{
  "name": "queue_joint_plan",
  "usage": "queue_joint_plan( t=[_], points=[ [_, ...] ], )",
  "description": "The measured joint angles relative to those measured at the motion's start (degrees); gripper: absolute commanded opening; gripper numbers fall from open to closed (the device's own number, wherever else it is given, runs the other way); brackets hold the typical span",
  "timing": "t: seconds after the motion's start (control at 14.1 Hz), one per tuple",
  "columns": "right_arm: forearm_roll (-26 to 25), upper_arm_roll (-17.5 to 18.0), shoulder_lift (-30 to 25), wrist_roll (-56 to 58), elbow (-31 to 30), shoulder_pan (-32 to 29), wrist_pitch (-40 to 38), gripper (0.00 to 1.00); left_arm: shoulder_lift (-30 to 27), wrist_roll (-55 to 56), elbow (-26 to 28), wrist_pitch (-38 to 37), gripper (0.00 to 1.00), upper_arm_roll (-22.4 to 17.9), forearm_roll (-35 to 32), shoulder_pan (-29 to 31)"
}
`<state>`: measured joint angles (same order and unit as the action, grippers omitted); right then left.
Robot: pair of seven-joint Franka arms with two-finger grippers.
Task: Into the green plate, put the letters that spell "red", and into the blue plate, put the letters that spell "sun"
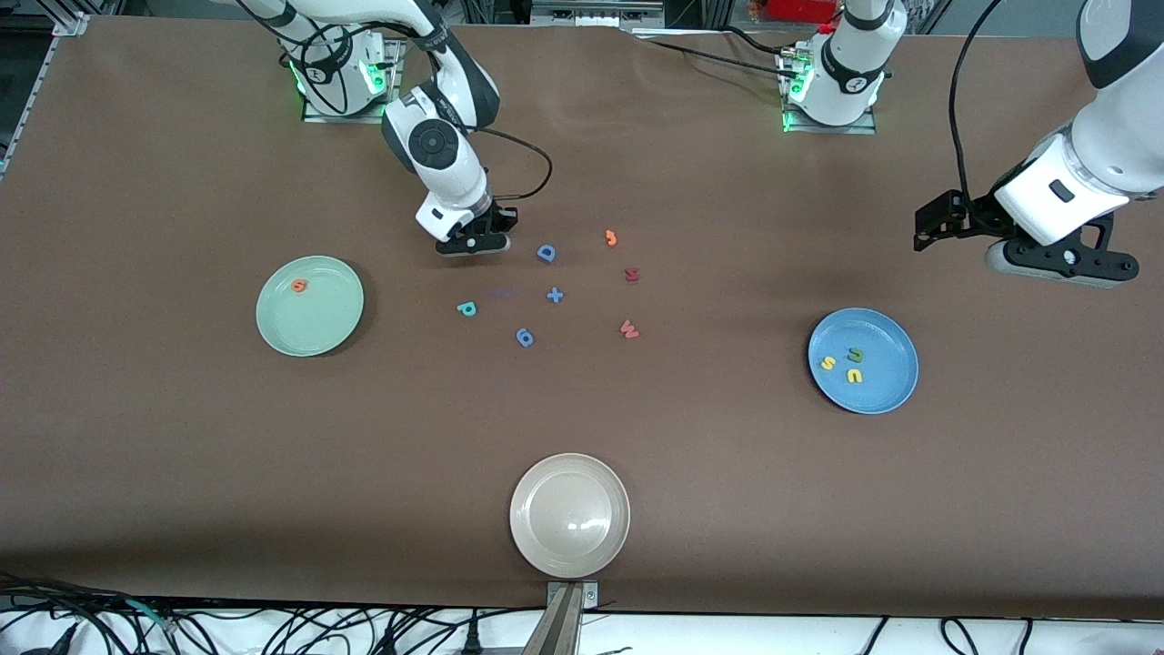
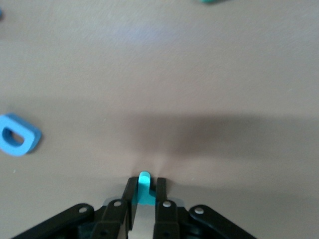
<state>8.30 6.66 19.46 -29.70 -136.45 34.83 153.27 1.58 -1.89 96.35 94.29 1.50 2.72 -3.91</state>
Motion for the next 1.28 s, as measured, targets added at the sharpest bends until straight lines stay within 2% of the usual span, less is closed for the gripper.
queue_joint_plan(
  t=[0.21,0.43,0.57,0.78,0.92,1.14,1.28],
  points=[
    [-0.13,-5.35,-4.35,1.84,3.39,-0.05,-12.78,0.0,-0.72,0.0,0.75,0.06,1.0,1.59,0.0,1.11],
    [-0.2,-12.79,-11.41,6.08,9.03,-0.12,-30.71,0.0,-0.84,-0.03,0.91,0.06,1.0,1.63,0.0,1.2],
    [-0.27,-18.45,-14.43,10.2,11.74,-0.17,-37.87,0.0,-0.84,-0.04,0.91,0.05,1.0,1.66,0.0,1.28],
    [-0.33,-26.35,-15.47,17.99,12.19,-0.27,-39.37,0.0,-0.84,-0.04,0.92,0.03,1.0,1.69,0.0,1.32],
    [-0.38,-30.2,-14.42,22.72,11.81,-0.32,-39.12,0.0,-0.84,-0.05,0.94,0.0,1.0,1.77,0.0,1.32],
    [-0.41,-34.31,-9.98,29.22,10.02,-0.43,-34.29,0.0,-0.84,-0.05,0.95,0.0,1.0,1.8,0.0,1.35],
    [-0.41,-35.15,-6.39,31.23,7.9,-0.64,-29.23,0.0,-0.84,-0.05,0.94,0.01,1.0,1.85,0.0,1.34]
  ],
)
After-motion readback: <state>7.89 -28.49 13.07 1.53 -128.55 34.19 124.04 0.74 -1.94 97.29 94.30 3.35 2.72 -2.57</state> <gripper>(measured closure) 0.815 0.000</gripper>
